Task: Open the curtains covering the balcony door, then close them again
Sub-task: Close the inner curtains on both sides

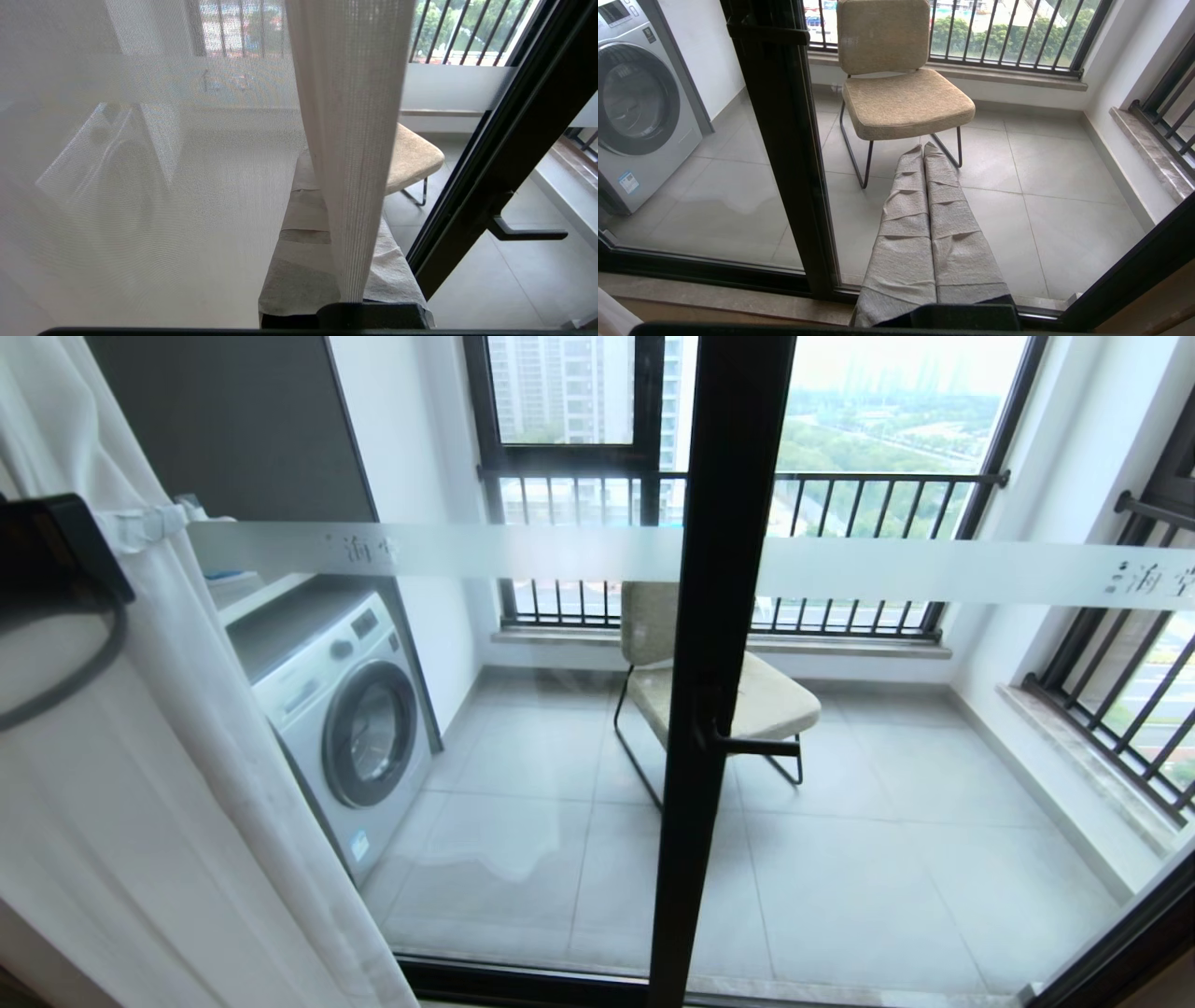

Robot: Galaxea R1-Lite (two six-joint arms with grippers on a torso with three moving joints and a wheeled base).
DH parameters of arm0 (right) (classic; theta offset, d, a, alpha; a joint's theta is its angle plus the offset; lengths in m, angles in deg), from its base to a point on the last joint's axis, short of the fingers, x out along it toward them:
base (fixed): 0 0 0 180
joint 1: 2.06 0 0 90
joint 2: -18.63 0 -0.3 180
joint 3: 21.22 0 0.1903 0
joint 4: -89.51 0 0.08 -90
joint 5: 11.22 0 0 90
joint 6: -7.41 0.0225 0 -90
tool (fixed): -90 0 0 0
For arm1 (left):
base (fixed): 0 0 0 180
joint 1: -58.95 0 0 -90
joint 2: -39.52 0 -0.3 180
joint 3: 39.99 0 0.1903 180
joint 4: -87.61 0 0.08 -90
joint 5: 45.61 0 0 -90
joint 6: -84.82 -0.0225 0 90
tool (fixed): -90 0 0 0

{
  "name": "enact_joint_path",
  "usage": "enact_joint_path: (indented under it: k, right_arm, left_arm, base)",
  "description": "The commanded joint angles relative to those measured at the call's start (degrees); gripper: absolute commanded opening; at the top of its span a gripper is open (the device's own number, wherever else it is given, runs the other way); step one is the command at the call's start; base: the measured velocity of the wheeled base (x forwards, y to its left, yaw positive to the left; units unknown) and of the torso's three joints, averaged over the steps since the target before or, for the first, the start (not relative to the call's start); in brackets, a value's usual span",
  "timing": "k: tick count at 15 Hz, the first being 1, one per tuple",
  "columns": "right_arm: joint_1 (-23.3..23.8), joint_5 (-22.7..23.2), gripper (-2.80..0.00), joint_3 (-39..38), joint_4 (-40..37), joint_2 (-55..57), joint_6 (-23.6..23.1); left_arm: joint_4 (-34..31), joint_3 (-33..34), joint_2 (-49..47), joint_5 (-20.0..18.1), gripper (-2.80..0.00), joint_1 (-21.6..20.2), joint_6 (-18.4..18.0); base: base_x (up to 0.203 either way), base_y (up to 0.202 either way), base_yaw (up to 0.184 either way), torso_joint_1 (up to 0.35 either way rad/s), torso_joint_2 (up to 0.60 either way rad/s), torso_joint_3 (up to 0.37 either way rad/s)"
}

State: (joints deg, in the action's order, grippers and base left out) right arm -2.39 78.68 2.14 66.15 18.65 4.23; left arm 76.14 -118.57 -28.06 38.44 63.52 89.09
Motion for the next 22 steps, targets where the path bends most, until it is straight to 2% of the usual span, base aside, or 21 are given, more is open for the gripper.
enact_joint_path:
  k: [1,22]
  right_arm:
    - [0.0,0.0,-2.8,0.0,0.0,0.0,-0.1]
    - [0.0,0.0,-2.8,0.0,0.0,0.0,-0.1]
  left_arm:
    - [0.0,0.0,0.0,0.0,-2.8,0.0,0.0]
    - [0.1,0.4,0.1,0.0,-2.8,0.3,0.0]
  base:
    - [0.0,-0.188,0.001,0.002,0.0,0.002]
    - [0.0,-0.191,0.001,0.001,0.0,0.002]
